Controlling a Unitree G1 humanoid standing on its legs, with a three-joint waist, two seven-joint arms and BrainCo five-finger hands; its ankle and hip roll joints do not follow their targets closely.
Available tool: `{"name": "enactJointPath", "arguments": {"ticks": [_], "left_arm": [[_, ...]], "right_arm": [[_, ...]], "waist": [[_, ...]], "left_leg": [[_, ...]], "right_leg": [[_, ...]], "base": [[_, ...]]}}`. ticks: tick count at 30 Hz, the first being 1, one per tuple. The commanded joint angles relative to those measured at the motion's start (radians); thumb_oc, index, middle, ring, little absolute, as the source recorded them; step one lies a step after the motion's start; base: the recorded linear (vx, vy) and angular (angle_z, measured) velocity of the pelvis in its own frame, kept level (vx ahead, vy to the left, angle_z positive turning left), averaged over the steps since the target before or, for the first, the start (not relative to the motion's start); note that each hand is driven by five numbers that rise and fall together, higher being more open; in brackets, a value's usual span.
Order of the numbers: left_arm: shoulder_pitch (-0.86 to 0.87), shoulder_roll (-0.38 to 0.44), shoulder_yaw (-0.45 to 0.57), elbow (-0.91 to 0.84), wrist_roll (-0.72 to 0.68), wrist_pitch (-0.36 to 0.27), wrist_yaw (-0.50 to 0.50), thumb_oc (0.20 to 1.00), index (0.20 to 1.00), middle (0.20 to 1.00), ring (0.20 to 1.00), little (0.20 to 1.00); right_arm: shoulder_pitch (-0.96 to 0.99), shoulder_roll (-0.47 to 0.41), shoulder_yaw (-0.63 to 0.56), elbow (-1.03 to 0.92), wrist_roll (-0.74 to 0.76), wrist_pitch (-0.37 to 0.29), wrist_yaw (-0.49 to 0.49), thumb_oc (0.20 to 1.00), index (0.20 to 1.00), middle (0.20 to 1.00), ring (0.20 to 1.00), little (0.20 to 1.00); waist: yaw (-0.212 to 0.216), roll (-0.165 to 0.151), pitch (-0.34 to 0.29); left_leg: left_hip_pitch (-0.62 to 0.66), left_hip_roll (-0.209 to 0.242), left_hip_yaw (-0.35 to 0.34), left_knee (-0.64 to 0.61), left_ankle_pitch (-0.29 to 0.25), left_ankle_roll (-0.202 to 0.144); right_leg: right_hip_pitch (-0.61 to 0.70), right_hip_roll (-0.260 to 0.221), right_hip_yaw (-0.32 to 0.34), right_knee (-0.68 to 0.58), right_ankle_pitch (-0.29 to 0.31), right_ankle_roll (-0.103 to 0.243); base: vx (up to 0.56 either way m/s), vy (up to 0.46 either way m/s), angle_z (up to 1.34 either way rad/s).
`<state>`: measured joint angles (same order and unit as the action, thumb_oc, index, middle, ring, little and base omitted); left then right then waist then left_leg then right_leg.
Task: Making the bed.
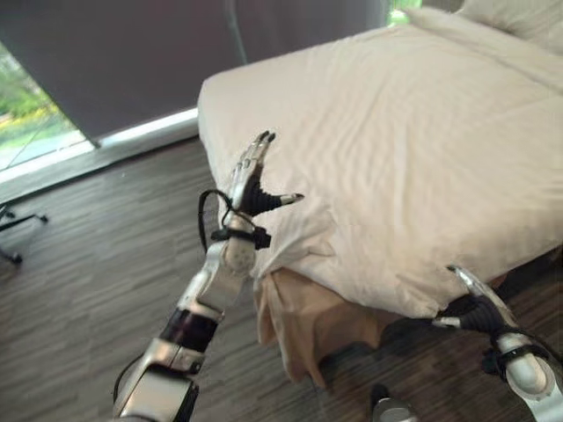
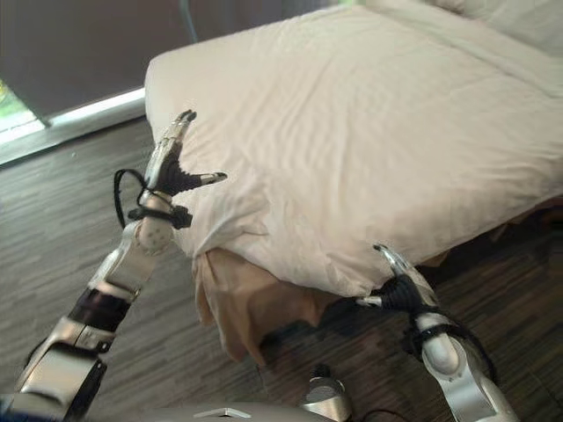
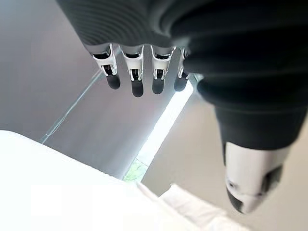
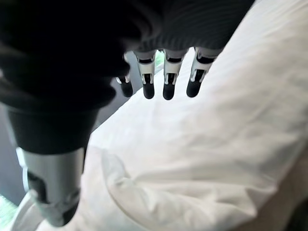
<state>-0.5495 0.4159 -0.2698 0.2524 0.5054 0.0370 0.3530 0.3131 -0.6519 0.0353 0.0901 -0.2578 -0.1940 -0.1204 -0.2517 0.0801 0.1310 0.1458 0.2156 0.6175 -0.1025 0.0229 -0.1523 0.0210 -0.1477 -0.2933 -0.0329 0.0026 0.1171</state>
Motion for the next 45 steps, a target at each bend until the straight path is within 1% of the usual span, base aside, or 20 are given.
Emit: {"name": "enactJointPath", "arguments": {"ticks": [1, 4, 5, 7, 11, 13, 14, 15, 16, 21, 22, 23, 29, 33, 37, 40, 41, 42, 43, 45], "left_arm": [[-0.076, 0.032, 0.033, 0.028, 0.129, 0.061, 0.036, 1.000, 1.000, 1.000, 1.000, 1.000], [-0.162, 0.004, -0.044, 0.134, 0.210, 0.105, 0.012, 1.000, 1.000, 1.000, 1.000, 1.000], [-0.250, -0.044, -0.113, 0.277, 0.247, 0.149, 0.011, 1.000, 1.000, 1.000, 1.000, 1.000], [-0.296, -0.071, -0.145, 0.366, 0.260, 0.169, 0.026, 1.000, 1.000, 1.000, 1.000, 1.000], [-0.432, -0.154, -0.229, 0.587, 0.269, 0.216, 0.088, 1.000, 1.000, 1.000, 1.000, 1.000], [-0.508, -0.158, -0.266, 0.714, 0.289, 0.250, 0.108, 1.000, 1.000, 1.000, 1.000, 1.000], [-0.532, -0.146, -0.273, 0.742, 0.296, 0.259, 0.109, 1.000, 1.000, 1.000, 1.000, 1.000], [-0.538, -0.146, -0.274, 0.748, 0.296, 0.258, 0.111, 1.000, 1.000, 1.000, 1.000, 1.000], [-0.587, -0.127, -0.281, 0.789, 0.287, 0.271, 0.113, 1.000, 1.000, 1.000, 1.000, 1.000], [-0.672, -0.116, -0.347, 0.860, 0.336, 0.269, 0.086, 1.000, 1.000, 1.000, 1.000, 1.000], [-0.674, -0.116, -0.347, 0.861, 0.337, 0.269, 0.085, 0.495, 0.495, 0.495, 0.495, 0.495], [-0.647, -0.133, -0.344, 0.875, 0.334, 0.264, 0.076, 0.200, 0.200, 0.200, 0.200, 0.200], [-0.483, -0.215, -0.281, 0.777, 0.204, 0.200, 0.096, 0.200, 0.200, 0.200, 0.200, 0.200], [-0.245, -0.198, -0.221, 0.546, 0.090, 0.114, 0.081, 0.200, 0.200, 0.200, 0.200, 0.200], [0.125, -0.171, -0.168, 0.368, 0.038, 0.027, 0.028, 0.200, 0.200, 0.200, 0.200, 0.200], [0.254, -0.154, -0.136, 0.352, -0.023, -0.008, 0.014, 0.498, 0.498, 0.498, 0.498, 0.498], [0.301, -0.146, -0.127, 0.349, -0.037, -0.016, 0.010, 0.674, 0.674, 0.674, 0.674, 0.674], [0.342, -0.149, -0.112, 0.368, -0.067, -0.022, 0.004, 0.893, 0.893, 0.893, 0.893, 0.893], [0.389, -0.161, -0.101, 0.408, -0.103, -0.030, -0.014, 1.000, 1.000, 1.000, 1.000, 1.000], [0.479, -0.199, -0.062, 0.526, -0.196, -0.045, -0.046, 1.000, 1.000, 1.000, 1.000, 1.000]], "right_arm": [[-0.022, -0.001, -0.010, -0.075, 0.066, -0.050, 0.000, 1.000, 1.000, 1.000, 1.000, 1.000], [-0.028, 0.021, 0.012, -0.049, 0.065, -0.037, -0.002, 1.000, 1.000, 1.000, 1.000, 1.000], [-0.050, 0.030, 0.034, -0.039, 0.071, -0.027, -0.020, 1.000, 1.000, 1.000, 1.000, 1.000], [-0.054, 0.027, 0.042, -0.042, 0.070, -0.029, -0.029, 1.000, 1.000, 1.000, 1.000, 1.000], [-0.131, -0.010, 0.076, -0.006, 0.075, -0.031, -0.079, 1.000, 1.000, 1.000, 1.000, 1.000], [-0.158, -0.024, 0.090, -0.006, 0.084, -0.042, -0.094, 1.000, 1.000, 1.000, 1.000, 1.000], [-0.157, -0.026, 0.094, -0.006, 0.089, -0.046, -0.097, 1.000, 1.000, 1.000, 1.000, 1.000], [-0.160, -0.026, 0.094, -0.006, 0.090, -0.048, -0.097, 1.000, 1.000, 1.000, 1.000, 1.000], [-0.156, -0.023, 0.098, -0.004, 0.100, -0.051, -0.104, 1.000, 1.000, 1.000, 1.000, 1.000], [-0.205, -0.031, 0.115, 0.011, 0.119, -0.060, -0.115, 1.000, 1.000, 1.000, 1.000, 1.000], [-0.207, -0.030, 0.116, 0.012, 0.119, -0.060, -0.115, 1.000, 1.000, 1.000, 1.000, 1.000], [-0.214, -0.023, 0.120, 0.008, 0.116, -0.063, -0.114, 1.000, 1.000, 1.000, 1.000, 1.000], [-0.192, -0.011, 0.110, 0.014, 0.113, -0.057, -0.118, 1.000, 1.000, 1.000, 1.000, 1.000], [-0.160, -0.001, 0.101, 0.030, 0.116, -0.042, -0.099, 1.000, 1.000, 1.000, 1.000, 1.000], [-0.168, 0.052, 0.109, 0.086, 0.098, -0.030, -0.085, 1.000, 1.000, 1.000, 1.000, 1.000], [-0.175, 0.062, 0.130, 0.130, 0.093, -0.028, -0.079, 1.000, 1.000, 1.000, 1.000, 1.000], [-0.174, 0.065, 0.138, 0.148, 0.092, -0.029, -0.077, 1.000, 1.000, 1.000, 1.000, 1.000], [-0.174, 0.065, 0.144, 0.165, 0.086, -0.027, -0.073, 1.000, 1.000, 1.000, 1.000, 1.000], [-0.180, 0.062, 0.156, 0.190, 0.075, -0.023, -0.069, 1.000, 1.000, 1.000, 1.000, 1.000], [-0.191, 0.052, 0.177, 0.255, 0.063, -0.014, -0.057, 1.000, 1.000, 1.000, 1.000, 1.000]], "waist": [[0.002, -0.039, 0.014], [-0.007, -0.041, 0.011], [-0.015, -0.045, 0.013], [-0.023, -0.047, 0.018], [-0.041, -0.058, 0.072], [-0.054, -0.070, 0.096], [-0.053, -0.069, 0.098], [-0.056, -0.073, 0.103], [-0.054, -0.072, 0.111], [-0.046, -0.069, 0.155], [-0.047, -0.069, 0.156], [-0.041, -0.067, 0.165], [-0.015, -0.062, 0.164], [0.028, -0.051, 0.156], [0.094, -0.034, 0.149], [0.118, -0.033, 0.145], [0.122, -0.032, 0.143], [0.130, -0.032, 0.145], [0.136, -0.031, 0.146], [0.151, -0.030, 0.159]], "left_leg": [[0.057, -0.001, -0.009, 0.032, 0.035, 0.008], [0.062, -0.011, 0.007, 0.024, 0.024, 0.011], [0.051, -0.017, 0.014, 0.020, 0.024, 0.013], [0.038, -0.019, 0.019, 0.019, 0.027, 0.013], [-0.044, -0.013, 0.035, 0.023, 0.044, 0.012], [-0.089, -0.001, 0.054, 0.025, 0.055, 0.012], [-0.092, 0.002, 0.039, 0.023, 0.038, 0.002], [-0.102, 0.005, 0.062, 0.026, 0.059, 0.010], [-0.111, 0.009, 0.042, 0.023, 0.045, -0.002], [-0.154, 0.018, 0.026, 0.026, 0.061, -0.005], [-0.155, 0.018, 0.025, 0.026, 0.061, -0.005], [-0.163, 0.019, 0.013, 0.025, 0.064, -0.006], [-0.162, 0.022, 0.001, 0.025, 0.087, 0.003], [-0.136, 0.028, -0.030, 0.024, 0.089, 0.002], [-0.112, 0.027, -0.068, 0.021, 0.088, 0.004], [-0.106, 0.028, -0.090, 0.021, 0.090, 0.003], [-0.105, 0.028, -0.096, 0.021, 0.090, 0.003], [-0.107, 0.028, -0.102, 0.021, 0.093, 0.004], [-0.105, 0.028, -0.108, 0.021, 0.093, 0.006], [-0.101, 0.026, -0.121, 0.022, 0.092, 0.009]], "right_leg": [[0.050, -0.078, -0.034, -0.031, 0.045, 0.089], [0.038, -0.089, -0.024, -0.036, 0.064, 0.103], [0.022, -0.095, -0.021, -0.039, 0.073, 0.112], [0.009, -0.100, -0.020, -0.041, 0.076, 0.117], [-0.087, -0.112, -0.008, -0.041, 0.107, 0.132], [-0.153, -0.109, 0.010, -0.040, 0.121, 0.136], [-0.161, -0.107, 0.023, -0.044, 0.109, 0.143], [-0.171, -0.107, 0.012, -0.040, 0.125, 0.137], [-0.185, -0.106, 0.023, -0.043, 0.114, 0.144], [-0.211, -0.116, 0.011, -0.040, 0.121, 0.144], [-0.211, -0.116, 0.010, -0.040, 0.121, 0.144], [-0.213, -0.120, 0.004, -0.040, 0.123, 0.144], [-0.187, -0.119, -0.034, -0.036, 0.119, 0.127], [-0.123, -0.111, -0.059, -0.037, 0.098, 0.112], [-0.059, -0.103, -0.093, -0.038, 0.075, 0.099], [-0.036, -0.099, -0.104, -0.037, 0.067, 0.094], [-0.029, -0.098, -0.107, -0.038, 0.063, 0.093], [-0.024, -0.097, -0.109, -0.037, 0.060, 0.091], [-0.018, -0.095, -0.112, -0.038, 0.057, 0.088], [-0.005, -0.092, -0.123, -0.036, 0.053, 0.084]], "base": [[0.02, 0.028, -0.32], [0.06, 0.054, -0.17], [0.03, 0.030, -0.13], [-0.02, 0.005, -0.08], [-0.17, 0.016, -0.07], [-0.17, 0.009, -0.30], [-0.12, -0.007, -0.40], [0.00, 0.003, -0.29], [-0.04, -0.018, -0.25], [-0.05, 0.000, -0.04], [-0.02, -0.009, 0.11], [0.00, -0.038, 0.09], [-0.01, -0.089, 0.20], [0.02, -0.114, 0.28], [0.03, -0.100, 0.32], [0.01, -0.057, 0.35], [-0.02, -0.044, 0.21], [-0.04, -0.027, 0.22], [-0.04, -0.027, 0.11], [-0.05, -0.026, 0.14]]}}
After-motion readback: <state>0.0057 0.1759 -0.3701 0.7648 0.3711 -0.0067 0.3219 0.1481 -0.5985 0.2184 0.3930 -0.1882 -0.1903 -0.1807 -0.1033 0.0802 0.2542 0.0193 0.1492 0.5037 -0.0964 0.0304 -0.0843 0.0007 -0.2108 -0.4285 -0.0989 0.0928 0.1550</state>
